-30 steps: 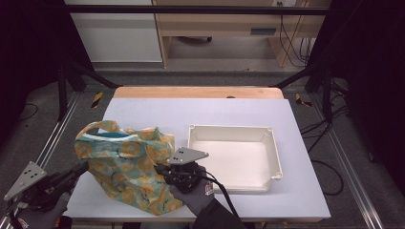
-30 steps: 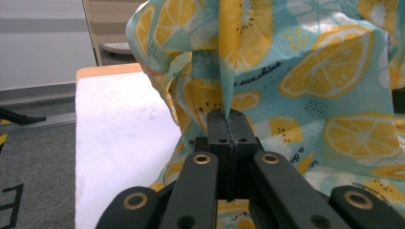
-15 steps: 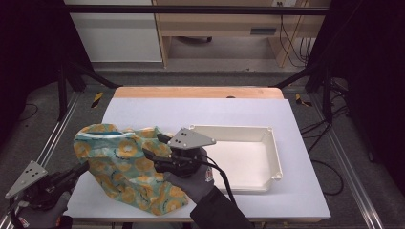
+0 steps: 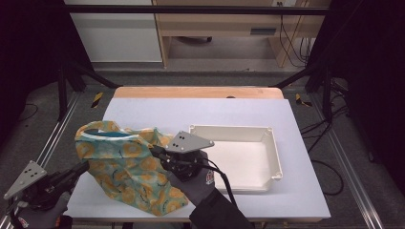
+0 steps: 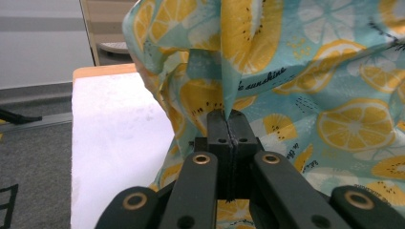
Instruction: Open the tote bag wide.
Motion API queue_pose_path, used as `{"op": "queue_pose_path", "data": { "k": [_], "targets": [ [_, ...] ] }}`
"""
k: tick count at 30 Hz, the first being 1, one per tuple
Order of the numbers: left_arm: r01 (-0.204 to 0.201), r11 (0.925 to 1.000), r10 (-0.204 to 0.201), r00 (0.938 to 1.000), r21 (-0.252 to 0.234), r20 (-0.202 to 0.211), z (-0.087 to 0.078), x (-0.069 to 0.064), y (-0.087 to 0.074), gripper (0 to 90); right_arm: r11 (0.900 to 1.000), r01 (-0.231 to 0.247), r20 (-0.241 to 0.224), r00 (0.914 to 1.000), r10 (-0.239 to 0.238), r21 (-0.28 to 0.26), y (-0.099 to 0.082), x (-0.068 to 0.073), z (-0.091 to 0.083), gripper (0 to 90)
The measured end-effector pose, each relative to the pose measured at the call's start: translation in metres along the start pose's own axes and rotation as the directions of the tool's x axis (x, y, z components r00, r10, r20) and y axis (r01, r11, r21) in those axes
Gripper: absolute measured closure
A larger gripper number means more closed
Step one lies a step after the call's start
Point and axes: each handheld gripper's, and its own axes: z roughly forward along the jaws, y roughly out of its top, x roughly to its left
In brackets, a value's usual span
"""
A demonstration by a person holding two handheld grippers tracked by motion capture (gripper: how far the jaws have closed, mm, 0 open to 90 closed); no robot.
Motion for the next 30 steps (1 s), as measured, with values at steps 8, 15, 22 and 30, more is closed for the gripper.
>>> {"op": "queue_pose_path", "data": {
  "k": [8, 15, 22, 30],
  "targets": [
    [0.013, 0.9996, -0.012, 0.9996, 0.023, -0.025, 0.002, 0.003, -0.003, 87.6, 0.9987, 0.002, -0.056, 0.9984, 0.001, 0.051, -0.021, 0.014, 0.004, 89.8],
    [0.01, 0.9998, -0.009, 0.9996, 0.02, -0.026, 0.0, 0.003, -0.001, 81.5, 0.993, -0.039, -0.048, 0.9979, 0.044, 0.112, -0.044, 0.008, 0.024, 89.3],
    [0.0, 0.9985, -0.002, 0.9991, -0.054, -0.041, -0.017, -0.002, 0.02, 66.6, 0.9932, -0.048, -0.048, 0.9975, 0.053, 0.106, -0.047, 0.007, 0.025, 88.8],
    [-0.036, 0.9972, 0.033, 0.9981, -0.066, -0.052, -0.013, -0.008, 0.049, 58.3, 0.9951, -0.034, -0.034, 0.9987, 0.037, 0.093, -0.044, 0.009, 0.023, 88.7]
  ]
}}
